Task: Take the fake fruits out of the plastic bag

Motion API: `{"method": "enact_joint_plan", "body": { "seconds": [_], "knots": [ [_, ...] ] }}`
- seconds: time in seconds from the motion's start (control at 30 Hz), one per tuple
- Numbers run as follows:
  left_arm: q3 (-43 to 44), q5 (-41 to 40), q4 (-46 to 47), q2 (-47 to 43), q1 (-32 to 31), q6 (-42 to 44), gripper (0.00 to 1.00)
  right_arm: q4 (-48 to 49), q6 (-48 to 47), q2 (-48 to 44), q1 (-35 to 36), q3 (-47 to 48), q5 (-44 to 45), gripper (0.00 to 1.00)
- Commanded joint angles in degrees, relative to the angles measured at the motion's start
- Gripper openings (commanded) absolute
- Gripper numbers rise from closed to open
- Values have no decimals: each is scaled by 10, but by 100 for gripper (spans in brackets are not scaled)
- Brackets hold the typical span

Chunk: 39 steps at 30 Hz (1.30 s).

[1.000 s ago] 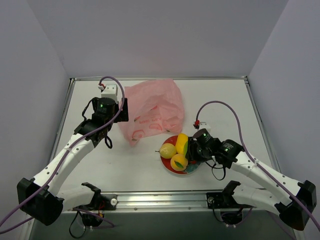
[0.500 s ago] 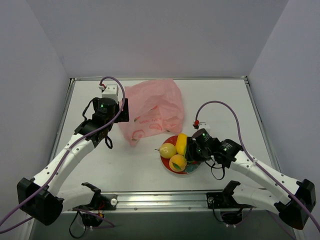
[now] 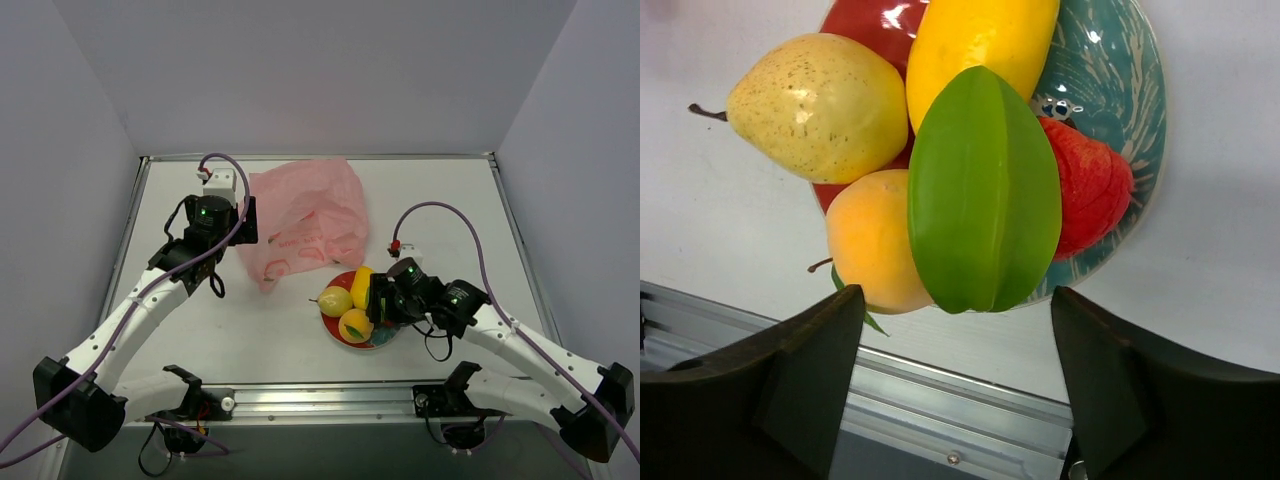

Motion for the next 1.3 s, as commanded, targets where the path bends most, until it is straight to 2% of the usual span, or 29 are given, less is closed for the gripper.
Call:
{"method": "enact_joint_plan", "body": {
  "seconds": [0.0,0.03,0.07,0.17,0.4,0.63,0.87,1.0,1.1,1.2,1.27],
  "knots": [
    [22,-8,-3,-20,-3,13,88,-7,-5,-35,6,33,3,73],
    [22,-8,-3,-20,-3,13,88,-7,-9,-39,6,44,7,79],
    [23,-8,-5,-20,-3,13,88,-7,-14,-42,6,54,19,100],
    [27,-15,-11,-26,-3,18,88,-8,-25,-38,5,97,48,100],
    [27,-15,-11,-35,-5,19,88,-6,-29,29,5,157,181,100],
    [52,-19,-58,-44,-33,20,89,26,-50,93,5,164,216,100],
    [47,38,-121,-87,-33,10,88,58,-131,107,-10,193,257,100],
    [15,43,-130,-148,-32,16,89,82,-172,109,-22,186,285,100],
    [-30,31,-119,-192,-31,30,89,96,-163,107,-42,171,309,100],
    [-36,14,-130,-222,-32,26,89,126,-153,85,-57,162,317,100],
    [-44,15,-120,-233,-31,28,89,138,-157,78,-76,156,296,100]
  ]
}}
